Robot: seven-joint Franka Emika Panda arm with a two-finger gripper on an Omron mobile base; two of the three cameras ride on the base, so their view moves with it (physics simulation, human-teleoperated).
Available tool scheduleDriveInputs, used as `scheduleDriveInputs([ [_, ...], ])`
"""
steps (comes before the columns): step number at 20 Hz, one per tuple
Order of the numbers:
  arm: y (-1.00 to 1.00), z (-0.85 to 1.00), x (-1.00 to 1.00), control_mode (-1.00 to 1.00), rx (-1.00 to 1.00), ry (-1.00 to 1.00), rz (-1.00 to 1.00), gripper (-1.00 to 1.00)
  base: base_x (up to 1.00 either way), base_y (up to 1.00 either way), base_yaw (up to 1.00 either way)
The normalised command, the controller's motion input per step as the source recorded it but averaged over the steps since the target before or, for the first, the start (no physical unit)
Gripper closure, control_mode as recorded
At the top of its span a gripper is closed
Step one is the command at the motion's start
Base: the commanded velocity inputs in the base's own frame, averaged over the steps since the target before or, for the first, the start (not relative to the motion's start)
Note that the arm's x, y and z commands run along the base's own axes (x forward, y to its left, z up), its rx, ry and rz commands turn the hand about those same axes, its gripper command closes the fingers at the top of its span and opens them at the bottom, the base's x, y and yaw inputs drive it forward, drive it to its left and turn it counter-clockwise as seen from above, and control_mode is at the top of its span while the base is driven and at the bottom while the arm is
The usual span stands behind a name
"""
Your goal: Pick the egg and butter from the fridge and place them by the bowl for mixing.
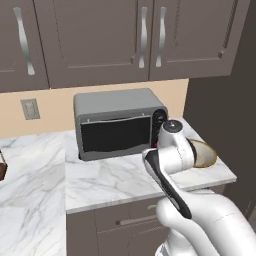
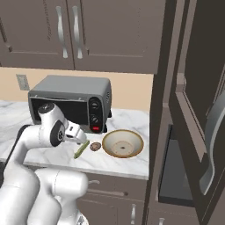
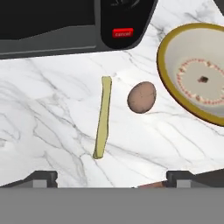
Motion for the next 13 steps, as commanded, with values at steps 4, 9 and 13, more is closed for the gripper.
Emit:
scheduleDriveInputs([
  [4, 0.0, 0.46, -0.64, -1.0, 0.09, -0.05, 0.08, -1.0, 0.0, 0.0, 0.0],
  [9, 0.0, 0.44, -0.64, -1.0, 0.02, 0.0, 0.13, -1.0, 0.0, 0.0, 0.0],
  [13, 0.0, 0.44, -0.58, -1.0, 0.0, 0.0, 0.09, -1.0, 0.0, 0.0, 0.0],
])
